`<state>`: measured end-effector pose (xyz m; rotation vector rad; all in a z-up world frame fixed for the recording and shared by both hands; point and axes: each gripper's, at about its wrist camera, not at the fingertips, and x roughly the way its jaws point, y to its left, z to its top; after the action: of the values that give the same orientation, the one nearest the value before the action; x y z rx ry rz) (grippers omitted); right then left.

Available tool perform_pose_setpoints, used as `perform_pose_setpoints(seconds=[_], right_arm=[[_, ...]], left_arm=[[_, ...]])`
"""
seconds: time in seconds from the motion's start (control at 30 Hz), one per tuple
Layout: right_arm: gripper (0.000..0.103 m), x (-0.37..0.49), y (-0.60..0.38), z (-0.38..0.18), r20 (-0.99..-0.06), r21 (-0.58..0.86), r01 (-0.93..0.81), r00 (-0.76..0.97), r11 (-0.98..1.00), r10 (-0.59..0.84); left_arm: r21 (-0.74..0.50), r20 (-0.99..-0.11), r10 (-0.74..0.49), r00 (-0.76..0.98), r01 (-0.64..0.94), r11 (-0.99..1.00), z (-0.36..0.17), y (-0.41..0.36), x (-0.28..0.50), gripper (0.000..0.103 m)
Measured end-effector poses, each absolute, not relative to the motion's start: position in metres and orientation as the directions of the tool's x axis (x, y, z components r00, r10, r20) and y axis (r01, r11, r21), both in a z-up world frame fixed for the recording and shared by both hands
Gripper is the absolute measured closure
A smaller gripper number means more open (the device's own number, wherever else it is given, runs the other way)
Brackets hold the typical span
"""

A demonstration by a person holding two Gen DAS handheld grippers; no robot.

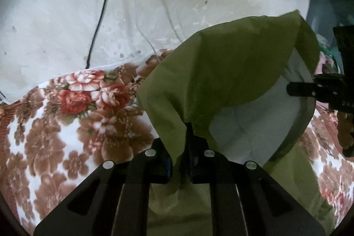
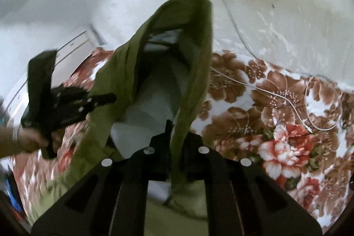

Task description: Fold large clothes

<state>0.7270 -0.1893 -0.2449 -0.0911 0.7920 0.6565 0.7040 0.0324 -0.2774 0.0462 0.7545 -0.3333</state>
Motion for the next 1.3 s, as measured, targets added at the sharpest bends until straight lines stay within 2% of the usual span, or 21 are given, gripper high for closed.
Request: perform_pose_setpoints(seconds=[0.2,0.33,0.4,0.57,0.7,0.77,0.8,0.83,0.87,0.9,0.93,0.97,1.2,1.3], right_arm=[[0.094,0.634,-0.189,-0.250,-0.700,0.157,-0.607,0.488,0.779,0.521],[0.094,0.564,-0.184,-0.275,-0.721,0.001,-0.639,0.532,0.769,0.443],[0.093,0.539,-0.181,-0.293,-0.748,-0.020,-0.650,0.514,0.760,0.420],[0.092,0.495,-0.181,-0.340,-0.810,0.024,-0.623,0.446,0.782,0.381],[0.091,0.470,-0.177,-0.362,-0.828,-0.063,-0.629,0.466,0.775,0.311],[0.085,0.459,-0.182,-0.377,-0.847,-0.054,-0.603,0.450,0.796,0.284],[0.077,0.453,-0.184,-0.384,-0.856,-0.047,-0.595,0.437,0.802,0.274],[0.058,0.448,-0.187,-0.389,-0.865,-0.043,-0.587,0.427,0.808,0.264],[0.048,0.443,-0.192,-0.393,-0.872,-0.033,-0.574,0.417,0.818,0.257],[0.038,0.438,-0.196,-0.394,-0.874,-0.019,-0.565,0.410,0.825,0.261],[0.037,0.430,-0.204,-0.397,-0.882,0.006,-0.553,0.389,0.833,0.265],[0.037,0.422,-0.213,-0.401,-0.895,0.012,-0.539,0.369,0.842,0.249],[0.035,0.404,-0.273,-0.390,-0.928,0.057,-0.416,0.313,0.908,0.202],[0.028,0.414,-0.288,-0.369,-0.911,0.091,-0.363,0.346,0.927,0.225]], left_arm=[[-0.024,-0.666,-0.267,0.697,0.338,0.941,-0.279,0.031,0.612,0.093],[0.010,-0.671,-0.242,0.701,0.334,0.942,-0.305,0.026,0.550,0.093],[0.025,-0.672,-0.216,0.708,0.314,0.949,-0.321,0.024,0.527,0.093],[-0.011,-0.706,-0.210,0.676,0.287,0.958,-0.357,0.024,0.488,0.093],[-0.054,-0.729,-0.205,0.654,0.243,0.968,-0.379,0.031,0.465,0.092],[-0.069,-0.740,-0.203,0.641,0.229,0.971,-0.389,0.033,0.455,0.091],[-0.079,-0.749,-0.206,0.629,0.224,0.971,-0.395,0.035,0.451,0.090],[-0.082,-0.754,-0.204,0.625,0.219,0.972,-0.398,0.036,0.447,0.086],[-0.088,-0.757,-0.205,0.620,0.213,0.973,-0.401,0.037,0.441,0.082],[-0.092,-0.760,-0.205,0.617,0.209,0.973,-0.403,0.038,0.436,0.068],[-0.092,-0.765,-0.201,0.612,0.205,0.974,-0.404,0.040,0.429,0.055],[-0.094,-0.769,-0.204,0.606,0.208,0.974,-0.405,0.042,0.422,0.053],[-0.047,-0.834,-0.141,0.534,0.185,0.982,-0.399,0.082,0.361,0.044],[-0.077,-0.838,-0.137,0.529,0.134,0.988,-0.387,0.103,0.354,0.040]])
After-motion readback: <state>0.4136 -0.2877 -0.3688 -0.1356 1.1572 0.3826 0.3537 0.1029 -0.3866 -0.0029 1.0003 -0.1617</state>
